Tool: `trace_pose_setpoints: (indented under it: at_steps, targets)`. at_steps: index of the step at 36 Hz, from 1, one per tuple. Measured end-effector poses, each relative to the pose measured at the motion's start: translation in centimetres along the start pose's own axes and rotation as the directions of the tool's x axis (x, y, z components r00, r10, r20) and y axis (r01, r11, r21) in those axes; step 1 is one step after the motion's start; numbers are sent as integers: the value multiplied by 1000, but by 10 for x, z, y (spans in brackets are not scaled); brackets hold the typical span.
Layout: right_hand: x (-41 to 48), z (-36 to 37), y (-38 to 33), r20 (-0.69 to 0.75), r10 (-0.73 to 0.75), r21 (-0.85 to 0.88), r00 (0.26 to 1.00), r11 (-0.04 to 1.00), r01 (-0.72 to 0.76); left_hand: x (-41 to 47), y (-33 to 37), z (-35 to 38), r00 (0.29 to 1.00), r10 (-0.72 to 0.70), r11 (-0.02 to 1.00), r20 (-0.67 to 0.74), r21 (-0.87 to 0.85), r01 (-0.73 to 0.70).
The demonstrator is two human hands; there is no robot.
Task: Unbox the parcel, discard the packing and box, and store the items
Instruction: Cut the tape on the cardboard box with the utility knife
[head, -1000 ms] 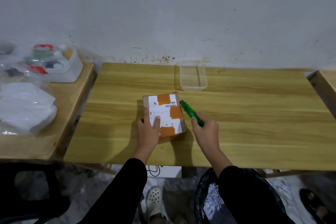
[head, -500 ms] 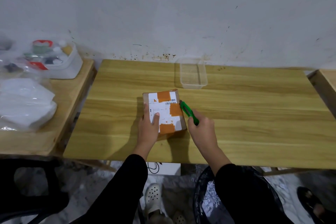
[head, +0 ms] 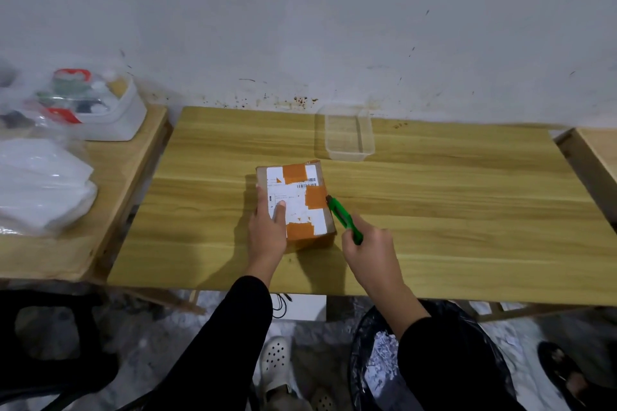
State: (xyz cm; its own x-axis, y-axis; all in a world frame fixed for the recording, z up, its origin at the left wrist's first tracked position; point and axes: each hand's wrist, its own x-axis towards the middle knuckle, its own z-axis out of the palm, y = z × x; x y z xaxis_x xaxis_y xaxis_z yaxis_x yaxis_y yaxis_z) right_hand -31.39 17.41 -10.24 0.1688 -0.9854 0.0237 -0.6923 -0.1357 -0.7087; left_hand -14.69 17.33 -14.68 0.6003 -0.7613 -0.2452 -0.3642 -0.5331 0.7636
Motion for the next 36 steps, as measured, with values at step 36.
trace_pose_setpoints:
  at_steps: [36]
  targets:
    - [54,5,-1,-224,297,390,928,900,-193,84,29,-33,760,384,509,524,567,-648]
